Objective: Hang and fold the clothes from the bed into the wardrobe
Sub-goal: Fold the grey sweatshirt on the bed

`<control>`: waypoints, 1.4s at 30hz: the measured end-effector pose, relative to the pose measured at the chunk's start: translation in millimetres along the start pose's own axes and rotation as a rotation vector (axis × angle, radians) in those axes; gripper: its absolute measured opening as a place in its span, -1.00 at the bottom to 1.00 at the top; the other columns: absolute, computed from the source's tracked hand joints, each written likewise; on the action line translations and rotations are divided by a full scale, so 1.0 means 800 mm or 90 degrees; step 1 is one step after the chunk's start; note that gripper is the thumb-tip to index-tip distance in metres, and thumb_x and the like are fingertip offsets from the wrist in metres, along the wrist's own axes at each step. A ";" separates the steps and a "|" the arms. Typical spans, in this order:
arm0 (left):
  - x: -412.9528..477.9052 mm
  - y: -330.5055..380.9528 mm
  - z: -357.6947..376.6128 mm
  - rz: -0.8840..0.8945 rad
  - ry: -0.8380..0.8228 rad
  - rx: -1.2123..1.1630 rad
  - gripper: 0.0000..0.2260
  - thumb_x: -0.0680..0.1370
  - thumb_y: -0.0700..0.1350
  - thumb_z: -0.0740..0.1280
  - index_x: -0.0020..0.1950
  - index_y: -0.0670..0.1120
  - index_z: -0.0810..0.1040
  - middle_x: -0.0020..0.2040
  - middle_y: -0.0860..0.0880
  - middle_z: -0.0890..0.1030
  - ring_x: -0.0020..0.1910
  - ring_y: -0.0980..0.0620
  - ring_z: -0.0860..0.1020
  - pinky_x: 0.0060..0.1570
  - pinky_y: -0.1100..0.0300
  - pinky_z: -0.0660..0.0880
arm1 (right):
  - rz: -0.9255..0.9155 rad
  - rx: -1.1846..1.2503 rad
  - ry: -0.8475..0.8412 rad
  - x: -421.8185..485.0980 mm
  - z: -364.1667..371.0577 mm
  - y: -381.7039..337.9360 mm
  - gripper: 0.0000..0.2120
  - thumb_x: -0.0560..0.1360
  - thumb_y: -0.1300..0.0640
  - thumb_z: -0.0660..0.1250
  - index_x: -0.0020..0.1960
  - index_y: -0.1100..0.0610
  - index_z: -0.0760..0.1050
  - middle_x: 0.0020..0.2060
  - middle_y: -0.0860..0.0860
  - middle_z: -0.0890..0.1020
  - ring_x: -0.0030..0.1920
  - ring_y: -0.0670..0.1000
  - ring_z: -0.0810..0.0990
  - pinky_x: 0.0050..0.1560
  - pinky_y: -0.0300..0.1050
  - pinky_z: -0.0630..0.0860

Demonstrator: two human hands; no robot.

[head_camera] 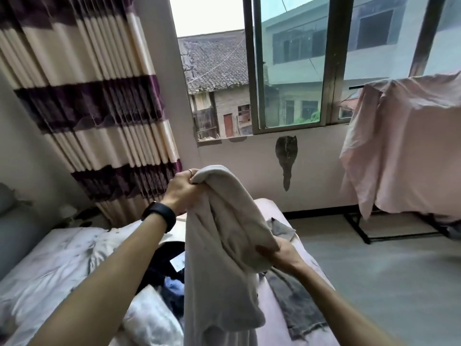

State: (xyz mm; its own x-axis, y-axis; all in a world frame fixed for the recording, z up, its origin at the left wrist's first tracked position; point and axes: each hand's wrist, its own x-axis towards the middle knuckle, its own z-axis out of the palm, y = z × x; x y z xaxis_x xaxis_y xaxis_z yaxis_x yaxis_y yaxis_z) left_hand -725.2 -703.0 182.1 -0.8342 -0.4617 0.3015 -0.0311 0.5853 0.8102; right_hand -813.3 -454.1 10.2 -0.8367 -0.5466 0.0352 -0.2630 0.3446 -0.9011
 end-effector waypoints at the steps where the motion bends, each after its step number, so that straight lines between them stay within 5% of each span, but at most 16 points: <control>1: -0.003 0.002 -0.006 -0.010 0.007 -0.013 -0.73 0.23 0.06 0.34 -0.13 0.07 0.67 -0.13 0.00 0.70 -0.12 0.05 0.59 0.07 -0.08 0.58 | -0.004 0.036 0.038 0.000 -0.004 0.000 -0.80 0.52 0.05 0.47 0.01 0.19 0.62 -0.17 0.00 0.67 -0.10 0.04 0.58 -0.10 -0.01 0.55; 5: -0.036 -0.013 -0.037 -0.129 -0.007 0.019 -0.61 0.15 0.11 0.48 -0.12 -0.05 0.68 -0.08 -0.13 0.72 -0.03 -0.13 0.67 0.01 -0.16 0.63 | 0.044 0.199 0.120 0.005 -0.060 -0.041 -0.91 0.56 0.16 0.31 -0.06 0.06 0.60 -0.22 0.06 0.62 -0.26 0.05 0.61 -0.34 0.03 0.60; 8: -0.080 -0.044 -0.047 -0.224 -0.080 0.117 -0.76 0.30 0.03 0.61 -0.16 -0.06 0.68 -0.13 -0.15 0.72 -0.19 -0.08 0.68 -0.20 -0.07 0.66 | 0.065 0.232 0.090 0.013 -0.111 -0.080 -0.74 0.49 0.34 0.14 -0.09 0.10 0.57 -0.25 0.11 0.61 -0.39 0.01 0.63 -0.40 -0.11 0.57; 14: -0.165 -0.063 -0.009 -0.169 -0.078 0.016 -0.81 0.48 -0.03 0.53 0.01 0.20 0.62 -0.14 0.01 0.71 -0.19 -0.01 0.70 -0.38 -0.05 0.64 | 0.029 0.245 -0.148 0.007 -0.144 -0.120 -0.81 0.52 0.32 0.31 0.10 0.23 0.60 -0.08 0.15 0.66 -0.15 0.06 0.71 -0.16 -0.11 0.63; 16: -0.181 -0.059 -0.011 -0.206 -0.065 -0.028 -0.87 0.51 0.08 0.48 -0.02 0.08 0.64 -0.18 -0.01 0.72 -0.23 -0.04 0.71 -0.35 -0.11 0.65 | 0.024 0.332 -0.279 -0.008 -0.152 -0.119 -0.69 0.47 0.35 0.35 0.21 0.22 0.59 -0.02 0.14 0.67 -0.01 0.08 0.70 -0.04 -0.12 0.64; 20: -0.210 -0.050 -0.026 -0.209 -0.030 -0.076 -0.62 0.47 0.19 0.40 0.06 -0.09 0.60 -0.16 -0.07 0.70 -0.24 -0.03 0.70 -0.41 0.06 0.59 | -0.010 0.450 -0.402 -0.044 -0.157 -0.108 -0.53 0.45 0.38 0.35 0.36 0.34 0.50 0.20 0.25 0.61 0.22 0.16 0.60 0.32 -0.03 0.52; 23: -0.228 -0.045 -0.041 -0.152 -0.013 -0.079 -0.78 0.56 0.06 0.40 0.05 -0.07 0.58 -0.23 0.02 0.68 -0.29 0.09 0.66 -0.45 0.11 0.56 | -0.048 0.400 -0.261 -0.077 -0.142 -0.120 -0.65 0.49 0.41 0.38 0.27 0.37 0.56 0.08 0.24 0.68 0.08 0.14 0.68 0.11 -0.10 0.63; 26: -0.247 -0.035 -0.056 -0.096 0.027 -0.082 -0.86 0.57 0.05 0.41 0.06 0.03 0.59 -0.20 0.07 0.68 -0.23 0.07 0.63 -0.39 0.16 0.55 | -0.115 0.288 0.029 -0.113 -0.115 -0.158 -0.78 0.47 0.41 0.44 0.11 0.30 0.66 -0.19 0.07 0.74 -0.17 0.07 0.69 -0.13 -0.11 0.67; 29: -0.264 -0.006 -0.064 -0.072 0.083 -0.112 -0.86 0.48 0.23 0.43 -0.10 0.19 0.64 -0.22 0.12 0.70 -0.17 0.03 0.65 -0.28 0.13 0.56 | -0.188 0.198 0.276 -0.149 -0.100 -0.209 -0.80 0.46 0.28 0.45 0.02 0.07 0.71 -0.17 0.02 0.73 -0.12 0.12 0.71 -0.06 0.01 0.67; 32: -0.273 0.043 -0.075 -0.042 0.114 -0.118 -0.65 0.33 0.43 0.37 -0.14 0.21 0.66 -0.16 0.09 0.72 -0.10 0.01 0.68 -0.11 0.05 0.63 | -0.269 0.113 0.458 -0.183 -0.099 -0.262 -0.77 0.49 0.08 0.39 0.12 -0.01 0.70 -0.08 -0.04 0.75 -0.06 -0.01 0.69 -0.01 -0.17 0.60; 35: -0.277 0.096 -0.092 0.000 0.092 -0.167 -0.60 0.35 0.43 0.40 -0.06 0.16 0.68 -0.07 0.05 0.73 -0.02 -0.04 0.69 0.02 -0.03 0.63 | -0.338 0.097 0.541 -0.212 -0.103 -0.320 -0.75 0.51 0.04 0.33 0.12 -0.04 0.70 -0.06 -0.08 0.74 -0.13 -0.16 0.63 -0.12 -0.46 0.46; 42: -0.303 0.165 -0.117 0.182 0.255 -0.011 -0.64 0.56 0.14 0.38 0.29 0.05 0.44 -0.01 0.13 0.62 -0.07 0.11 0.61 -0.10 0.22 0.54 | -0.401 -0.096 0.608 -0.239 -0.120 -0.392 -0.71 0.56 0.12 0.21 0.09 0.02 0.70 -0.04 0.03 0.74 -0.07 0.06 0.68 -0.08 -0.16 0.53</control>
State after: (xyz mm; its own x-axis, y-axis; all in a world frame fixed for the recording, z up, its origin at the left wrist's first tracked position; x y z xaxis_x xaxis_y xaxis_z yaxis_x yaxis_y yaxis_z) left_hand -475.8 -576.5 263.0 -0.5307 -0.5066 0.6795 0.1796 0.7162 0.6743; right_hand -617.0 -384.3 328.1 -0.5421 0.1245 0.8311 -0.7638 0.3395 -0.5490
